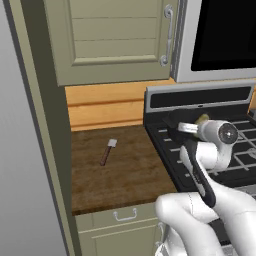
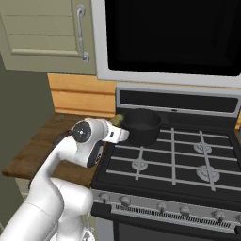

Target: Put the tomato and potato in the pot. Retrieve the spatula and lightly stir the vegetables in the pot.

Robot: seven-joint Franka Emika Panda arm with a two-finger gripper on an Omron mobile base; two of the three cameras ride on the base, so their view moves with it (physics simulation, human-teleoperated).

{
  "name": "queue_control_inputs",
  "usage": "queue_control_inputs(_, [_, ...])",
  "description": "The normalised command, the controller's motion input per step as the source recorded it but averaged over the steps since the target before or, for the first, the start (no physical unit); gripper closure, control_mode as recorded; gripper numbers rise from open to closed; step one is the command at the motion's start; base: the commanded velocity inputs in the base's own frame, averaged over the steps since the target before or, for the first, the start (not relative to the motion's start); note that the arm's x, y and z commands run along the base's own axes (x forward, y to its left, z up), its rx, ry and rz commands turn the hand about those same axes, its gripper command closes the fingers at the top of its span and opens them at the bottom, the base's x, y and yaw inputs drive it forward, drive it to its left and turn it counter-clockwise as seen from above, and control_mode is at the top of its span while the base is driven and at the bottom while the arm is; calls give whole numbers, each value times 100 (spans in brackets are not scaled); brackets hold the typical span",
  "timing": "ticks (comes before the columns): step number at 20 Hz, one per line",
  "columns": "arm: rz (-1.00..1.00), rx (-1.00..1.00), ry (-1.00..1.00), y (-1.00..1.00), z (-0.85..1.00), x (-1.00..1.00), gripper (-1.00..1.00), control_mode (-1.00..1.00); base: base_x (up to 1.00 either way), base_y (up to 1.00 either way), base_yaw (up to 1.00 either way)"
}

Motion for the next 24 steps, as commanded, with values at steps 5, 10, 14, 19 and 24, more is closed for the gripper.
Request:
queue_control_inputs(5, [0,11,1,-50,38,92,100,-100,0,0,0])
queue_control_inputs(10, [0,13,8,-36,25,80,100,-100,0,0,0])
queue_control_inputs(14, [0,11,17,-26,-6,58,100,-100,0,0,0])
queue_control_inputs(19, [0,12,23,-20,-23,54,100,-100,0,0,0])
queue_control_inputs(24, [0,8,21,-2,-40,27,100,-100,0,0,0])
